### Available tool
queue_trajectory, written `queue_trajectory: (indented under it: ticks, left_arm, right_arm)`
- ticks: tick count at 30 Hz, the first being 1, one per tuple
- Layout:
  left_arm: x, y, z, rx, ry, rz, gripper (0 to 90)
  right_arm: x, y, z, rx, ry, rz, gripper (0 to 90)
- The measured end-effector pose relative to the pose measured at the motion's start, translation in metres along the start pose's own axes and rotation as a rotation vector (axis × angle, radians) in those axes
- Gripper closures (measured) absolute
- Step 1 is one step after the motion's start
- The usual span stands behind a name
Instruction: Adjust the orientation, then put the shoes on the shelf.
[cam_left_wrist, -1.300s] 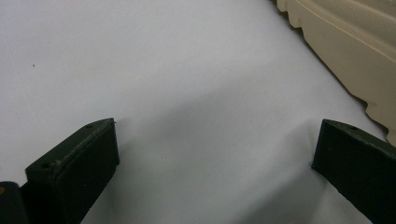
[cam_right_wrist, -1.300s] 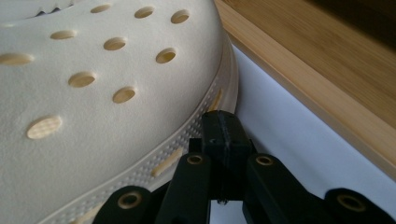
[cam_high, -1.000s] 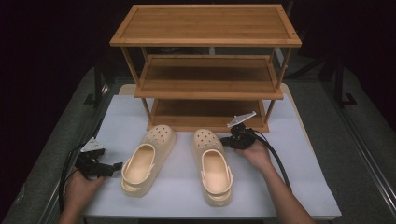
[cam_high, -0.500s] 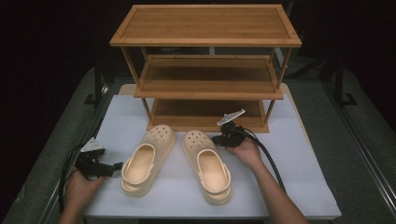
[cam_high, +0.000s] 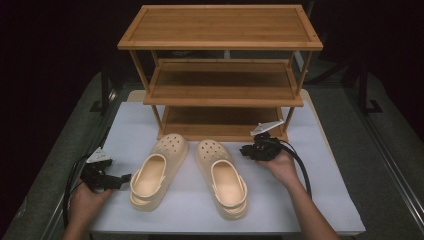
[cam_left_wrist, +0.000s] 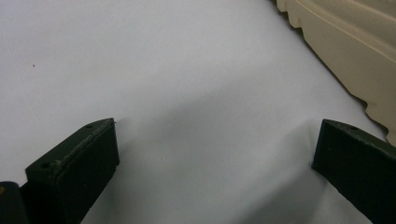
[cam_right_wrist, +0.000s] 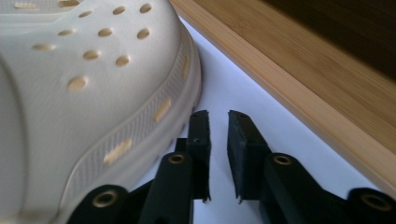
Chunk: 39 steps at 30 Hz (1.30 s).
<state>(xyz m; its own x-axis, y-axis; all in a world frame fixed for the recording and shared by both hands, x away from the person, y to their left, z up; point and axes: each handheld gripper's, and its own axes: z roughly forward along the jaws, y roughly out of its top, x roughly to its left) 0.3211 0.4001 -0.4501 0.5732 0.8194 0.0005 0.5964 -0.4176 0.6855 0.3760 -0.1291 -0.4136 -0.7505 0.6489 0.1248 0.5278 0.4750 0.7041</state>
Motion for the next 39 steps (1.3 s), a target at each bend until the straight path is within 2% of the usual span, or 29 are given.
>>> queue_trajectory:
  ticks: [3,11,14,17,20,24,26,33,39]
  left_arm:
    - [0.0,0.0,0.0,0.0,0.0,0.003,0.0]
    - [0.0,0.0,0.0,0.003,0.001,0.005,0.0]
    - [0.0,0.0,0.0,0.002,0.001,0.005,0.0]
    - [0.0,0.0,0.0,0.0,0.002,-0.001,0.0]
    - [-0.001,0.001,-0.001,0.003,0.009,-0.004,0.0]
    - [-0.004,0.003,-0.005,0.002,0.002,-0.013,0.0]
    - [-0.005,0.006,-0.01,-0.005,-0.005,-0.016,0.0]
    - [-0.011,0.021,-0.034,-0.058,-0.039,-0.009,0.0]
    - [-0.023,0.035,-0.056,-0.116,-0.095,0.005,0.0]
  right_arm:
    - [-0.001,-0.007,-0.011,-0.022,-0.021,0.008,71.5]
    - [-0.003,-0.033,-0.043,-0.061,-0.071,0.089,53.1]
    - [-0.001,-0.041,-0.052,-0.054,-0.07,0.114,45.5]
    - [0.005,-0.052,-0.06,-0.087,-0.061,0.137,41.6]
    - [0.009,-0.056,-0.065,-0.102,-0.064,0.141,39.5]
    - [0.011,-0.053,-0.066,-0.125,-0.055,0.147,36.6]
    - [0.014,-0.052,-0.066,-0.128,-0.046,0.133,35.9]
    - [0.022,-0.045,-0.067,-0.142,-0.025,0.108,34.6]
    - [0.032,-0.04,-0.067,-0.155,0.003,0.081,34.4]
